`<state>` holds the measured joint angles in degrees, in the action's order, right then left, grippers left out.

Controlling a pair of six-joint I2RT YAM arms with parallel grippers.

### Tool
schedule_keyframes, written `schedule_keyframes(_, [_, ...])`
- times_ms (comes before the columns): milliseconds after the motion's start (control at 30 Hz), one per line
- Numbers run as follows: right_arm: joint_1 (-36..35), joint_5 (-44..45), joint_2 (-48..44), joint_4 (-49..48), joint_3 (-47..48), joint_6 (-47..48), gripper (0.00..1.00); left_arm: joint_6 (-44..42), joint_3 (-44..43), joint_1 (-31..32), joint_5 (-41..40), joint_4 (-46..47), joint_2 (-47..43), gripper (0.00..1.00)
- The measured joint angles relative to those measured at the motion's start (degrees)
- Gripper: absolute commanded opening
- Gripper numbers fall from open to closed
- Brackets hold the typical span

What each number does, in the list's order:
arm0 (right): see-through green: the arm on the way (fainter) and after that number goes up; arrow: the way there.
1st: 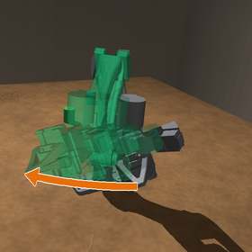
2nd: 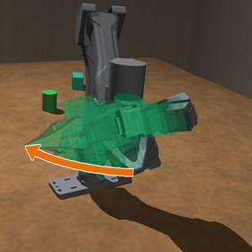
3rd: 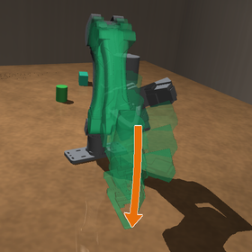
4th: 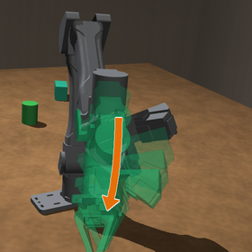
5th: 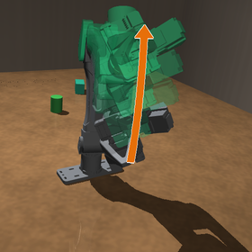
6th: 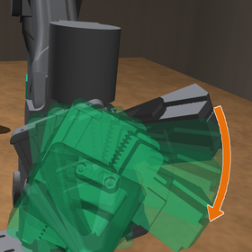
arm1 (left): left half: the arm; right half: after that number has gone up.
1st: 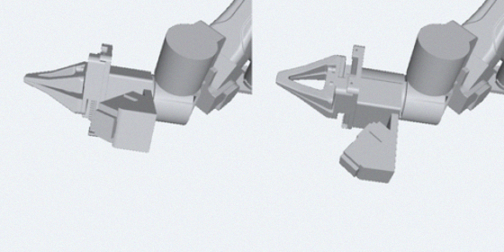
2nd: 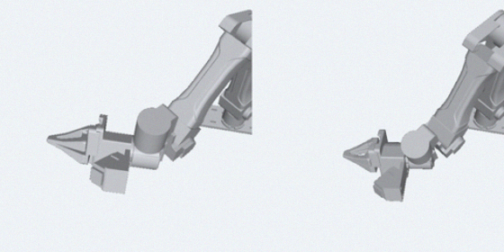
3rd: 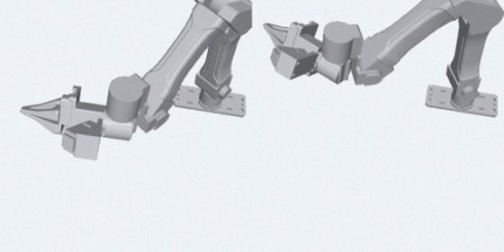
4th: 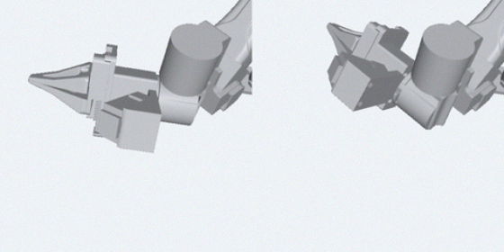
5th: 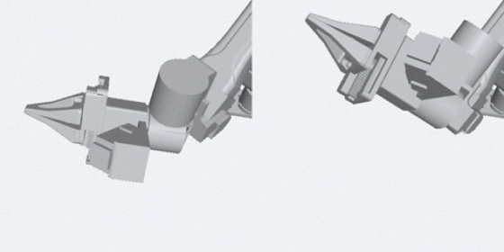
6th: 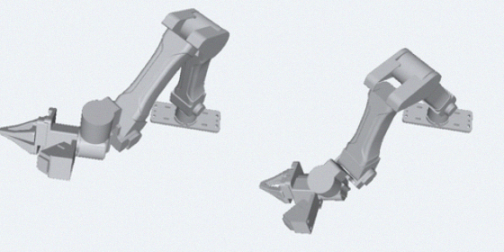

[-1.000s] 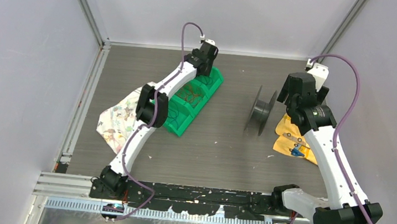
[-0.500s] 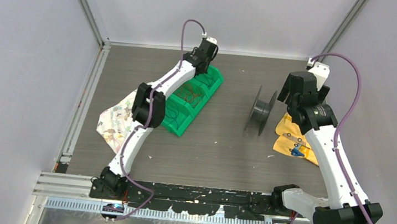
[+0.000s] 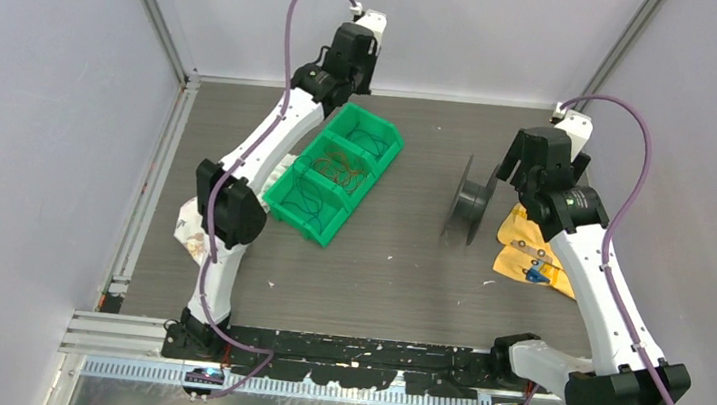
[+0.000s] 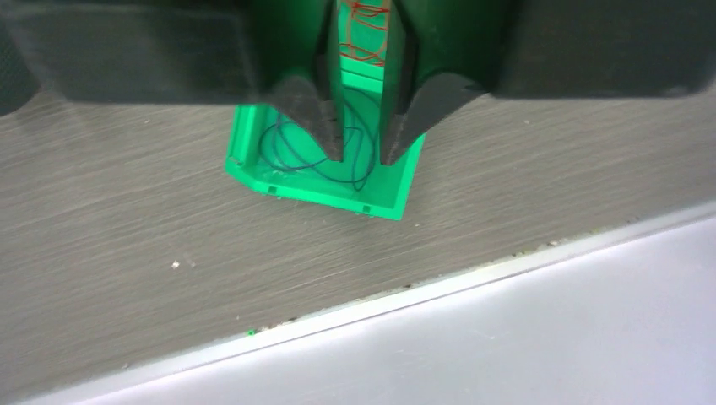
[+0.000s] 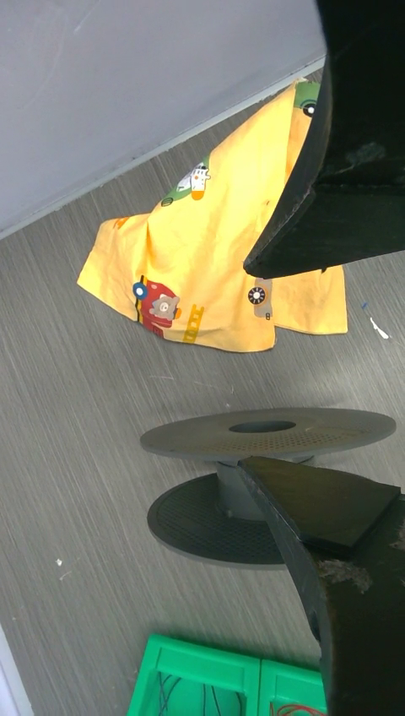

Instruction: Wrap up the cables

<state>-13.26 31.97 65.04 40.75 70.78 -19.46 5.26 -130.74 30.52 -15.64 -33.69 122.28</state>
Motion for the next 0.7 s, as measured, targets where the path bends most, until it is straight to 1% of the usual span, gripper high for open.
schedule_keyframes(100, [0.0, -0.6, 0.0, 0.0, 0.0, -0.4, 0.82, 0.0, -2.7, 0.0, -0.7, -1.6, 2.0, 0.63])
schedule_keyframes(133, [0.0, -0.7, 0.0, 0.0, 0.0, -0.4, 0.82, -0.2, -4.0, 0.0, -1.1, -2.1, 3.4, 0.68])
schedule_keyframes(267, [0.0, -1.0, -0.2, 0.1, 0.0, -0.4, 0.82, 0.1, -9.3, 0.0, -2.9, -5.7, 11.6, 0.73])
schedule_keyframes(333, [0.0, -1.0, -0.3, 0.2, 0.0, -0.4, 0.82, 0.1, -10.1, 0.0, -3.6, -7.4, 15.5, 0.74])
schedule_keyframes(467, [0.0, -1.0, -0.9, 0.7, 0.0, -0.4, 0.82, 0.1, -10.0, 0.0, -4.0, -10.4, 20.9, 0.72])
schedule_keyframes(700, [0.0, -1.0, -1.7, 1.4, 0.0, -0.4, 0.82, 0.0, -10.0, 0.0, -4.7, -11.0, 22.6, 0.7])
